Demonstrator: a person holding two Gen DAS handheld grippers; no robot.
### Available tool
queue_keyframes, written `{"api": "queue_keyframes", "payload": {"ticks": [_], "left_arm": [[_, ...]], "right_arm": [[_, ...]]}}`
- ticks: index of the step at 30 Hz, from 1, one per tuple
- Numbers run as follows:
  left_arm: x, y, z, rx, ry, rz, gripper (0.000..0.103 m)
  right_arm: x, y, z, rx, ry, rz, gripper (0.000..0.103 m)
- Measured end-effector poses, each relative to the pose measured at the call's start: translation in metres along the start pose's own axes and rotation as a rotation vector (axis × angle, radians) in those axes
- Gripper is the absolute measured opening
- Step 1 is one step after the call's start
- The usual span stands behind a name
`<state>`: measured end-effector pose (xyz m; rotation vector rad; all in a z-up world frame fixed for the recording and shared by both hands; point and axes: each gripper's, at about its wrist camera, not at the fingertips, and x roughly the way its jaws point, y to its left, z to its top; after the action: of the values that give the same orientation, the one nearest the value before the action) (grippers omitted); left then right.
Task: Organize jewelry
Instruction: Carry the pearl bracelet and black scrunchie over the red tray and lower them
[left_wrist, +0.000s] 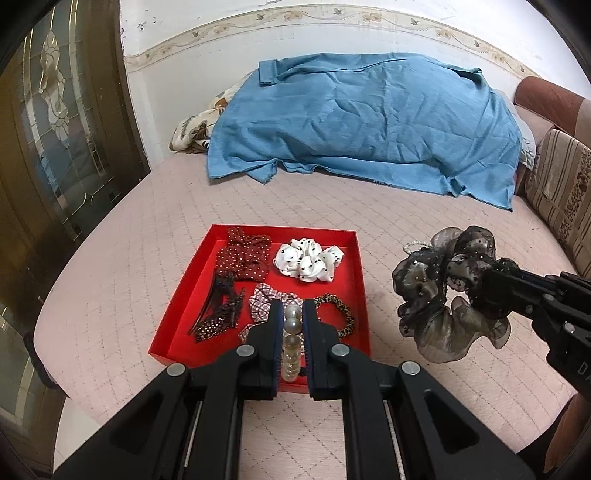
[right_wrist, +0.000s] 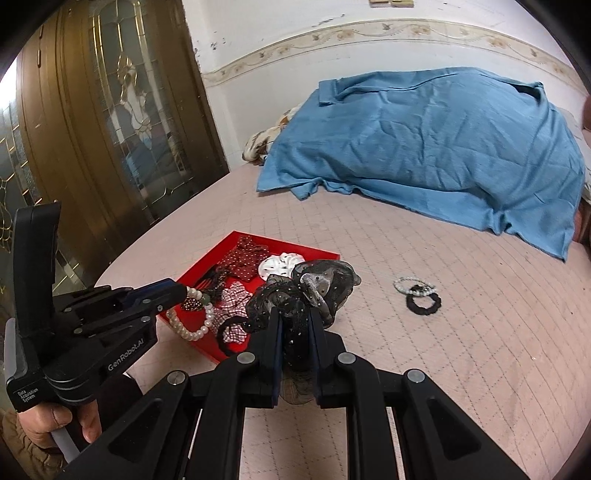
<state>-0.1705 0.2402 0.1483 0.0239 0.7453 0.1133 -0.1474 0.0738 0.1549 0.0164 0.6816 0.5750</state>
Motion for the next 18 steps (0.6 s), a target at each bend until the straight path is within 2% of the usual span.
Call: {"api": "queue_keyframes", "payload": {"ticks": [14, 18], "left_arm": [[0.004, 0.016, -0.001, -0.016, -0.002, 0.016, 0.010], [0.002, 0.024, 0.003, -0.025, -0.001, -0.007, 0.010]], "right_arm": [[0.010, 0.005, 0.002, 0.002, 0.024, 0.012, 0.014], [0.008, 0.003, 0.003, 0.006, 0.020, 0.008, 0.014]]}}
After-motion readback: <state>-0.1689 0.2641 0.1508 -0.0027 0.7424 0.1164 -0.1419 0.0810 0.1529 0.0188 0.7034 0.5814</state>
